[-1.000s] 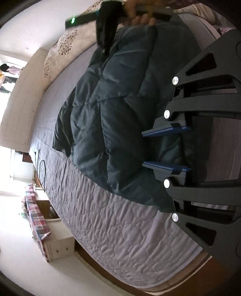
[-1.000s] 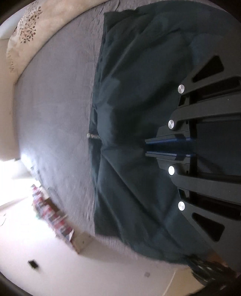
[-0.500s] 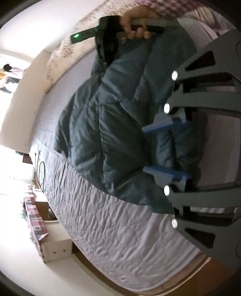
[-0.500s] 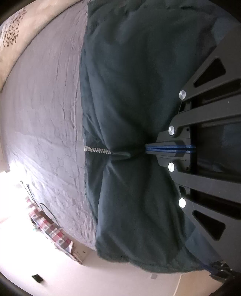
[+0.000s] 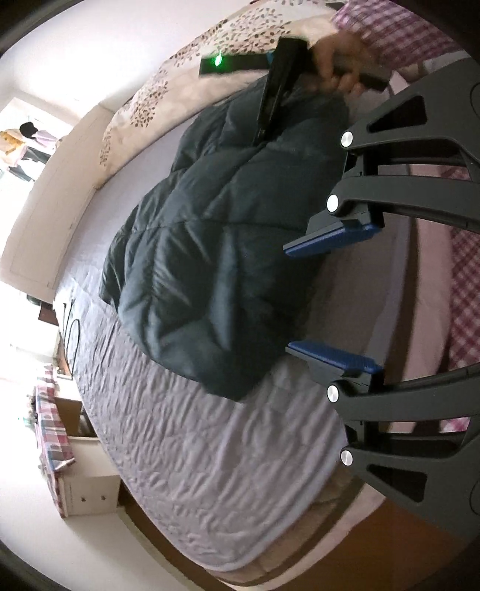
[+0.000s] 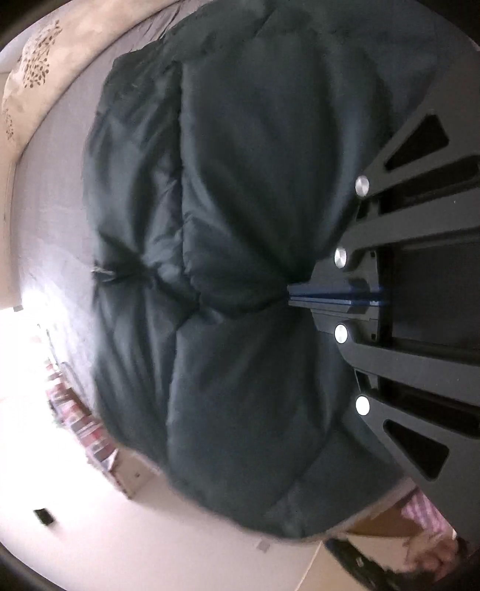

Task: Fold large clothes

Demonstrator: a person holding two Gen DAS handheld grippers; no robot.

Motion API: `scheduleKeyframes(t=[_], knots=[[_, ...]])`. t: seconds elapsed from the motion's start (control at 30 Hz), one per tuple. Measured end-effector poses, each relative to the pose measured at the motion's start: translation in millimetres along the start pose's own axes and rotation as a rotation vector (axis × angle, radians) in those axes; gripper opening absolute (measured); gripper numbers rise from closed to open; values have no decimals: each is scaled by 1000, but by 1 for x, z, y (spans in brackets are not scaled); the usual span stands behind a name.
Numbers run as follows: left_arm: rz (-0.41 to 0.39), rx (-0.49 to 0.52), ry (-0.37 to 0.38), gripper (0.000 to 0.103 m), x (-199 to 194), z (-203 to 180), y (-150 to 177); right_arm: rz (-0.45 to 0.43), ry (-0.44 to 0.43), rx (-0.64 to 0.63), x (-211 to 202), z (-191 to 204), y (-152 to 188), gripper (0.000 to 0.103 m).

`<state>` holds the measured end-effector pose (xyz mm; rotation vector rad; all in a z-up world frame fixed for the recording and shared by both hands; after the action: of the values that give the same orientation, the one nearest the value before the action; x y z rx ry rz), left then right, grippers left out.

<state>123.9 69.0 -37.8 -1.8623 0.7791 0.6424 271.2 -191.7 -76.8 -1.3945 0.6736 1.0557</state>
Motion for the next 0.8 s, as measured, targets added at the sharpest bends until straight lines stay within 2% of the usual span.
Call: scheduleKeyframes(t=[0.33, 0.43, 0.5, 0.63, 0.8], knots=[[50, -17, 20, 59, -5, -3, 27, 13, 66, 7, 15, -5, -9, 1], [41, -2, 23, 65, -13, -9, 29, 15, 55, 29, 9, 3, -16, 1], [29, 12, 21, 69, -18, -12, 30, -12, 13, 61, -10, 5, -13, 3], [34, 15, 23, 70, -18, -15, 35, -68, -25, 40, -50, 12, 13, 3], [58, 9, 29, 70, -15, -18, 42, -11, -27, -36, -47, 27, 59, 3]])
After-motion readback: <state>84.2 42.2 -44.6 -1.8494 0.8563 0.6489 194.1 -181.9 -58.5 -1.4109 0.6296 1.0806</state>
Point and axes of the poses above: each gripper's, at about its wrist camera, not at the fingertips, and x roughly the way its jaws point, z to its left, y to its underside, the point moved 9 cm from there along x, roughly the way its jaws point, and after that the axes turned 6 degrees about y, right-handed, at the moved point
